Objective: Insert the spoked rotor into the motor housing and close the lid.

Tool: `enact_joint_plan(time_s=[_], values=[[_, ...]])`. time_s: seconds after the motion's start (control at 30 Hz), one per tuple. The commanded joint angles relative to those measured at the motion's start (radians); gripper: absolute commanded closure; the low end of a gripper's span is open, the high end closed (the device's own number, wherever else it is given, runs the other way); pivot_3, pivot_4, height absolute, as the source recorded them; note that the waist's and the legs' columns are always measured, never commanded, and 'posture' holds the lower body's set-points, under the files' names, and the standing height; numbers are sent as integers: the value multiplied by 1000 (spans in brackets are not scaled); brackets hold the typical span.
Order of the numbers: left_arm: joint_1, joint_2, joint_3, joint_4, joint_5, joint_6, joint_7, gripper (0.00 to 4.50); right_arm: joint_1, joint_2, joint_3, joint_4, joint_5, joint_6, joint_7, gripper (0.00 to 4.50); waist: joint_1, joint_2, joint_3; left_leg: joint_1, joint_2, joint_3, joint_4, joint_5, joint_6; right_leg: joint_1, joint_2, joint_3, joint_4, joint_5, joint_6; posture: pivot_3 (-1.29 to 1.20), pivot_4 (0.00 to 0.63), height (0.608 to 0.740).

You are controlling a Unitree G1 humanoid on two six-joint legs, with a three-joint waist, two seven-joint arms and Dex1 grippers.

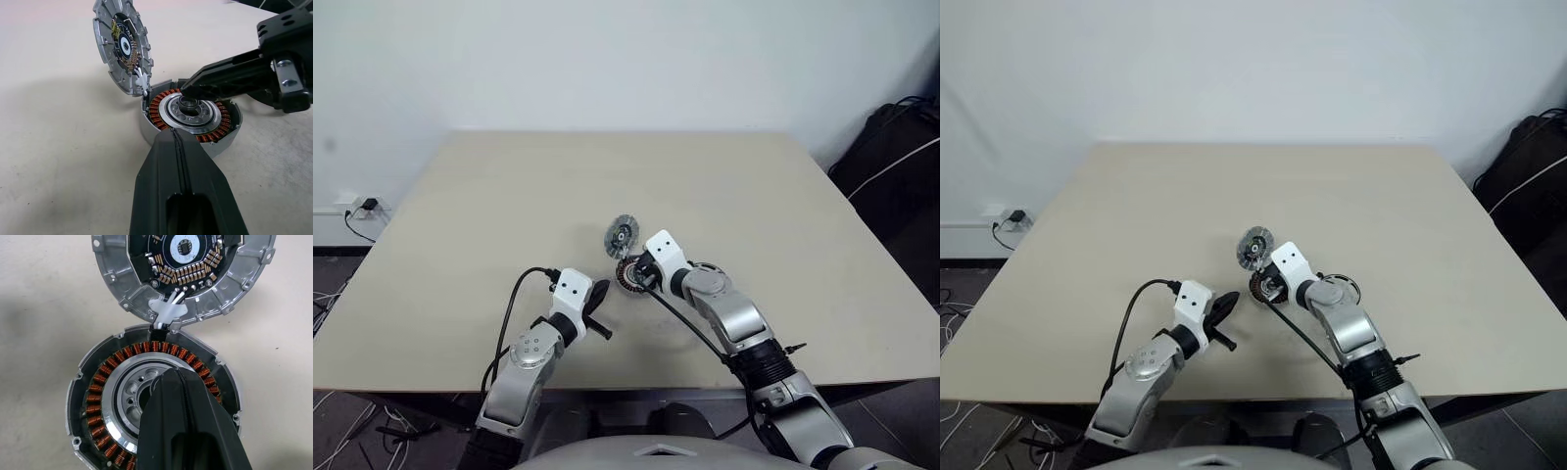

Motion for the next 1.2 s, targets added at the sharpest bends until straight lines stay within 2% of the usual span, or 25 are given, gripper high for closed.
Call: enact_joint_plan(time_s=[0.03, 0.87, 1.2], values=[[-16, 1, -4, -35, -10, -18, -9, 4500, -37, -5, -11, -10, -6, -9, 12, 4489, 0, 0, 0, 0, 0, 0, 0, 0, 0, 0, 0, 0, 0, 0, 0, 0, 0, 740], [-27, -2, -17, -19, -3, -18, -9, 4500, -53, -72, 78, -70, -21, 106, 151, 4489, 1, 0, 0, 0, 0, 0, 0, 0, 0, 0, 0, 0, 0, 1, -2, 0, 0, 740], [-20, 2, -14, -23, -5, -15, -5, 4500, -46, -66, 51, -89, -18, 90, 134, 4489, 1, 0, 0, 0, 0, 0, 0, 0, 0, 0, 0, -1, 0, 0, -1, 0, 0, 740]])
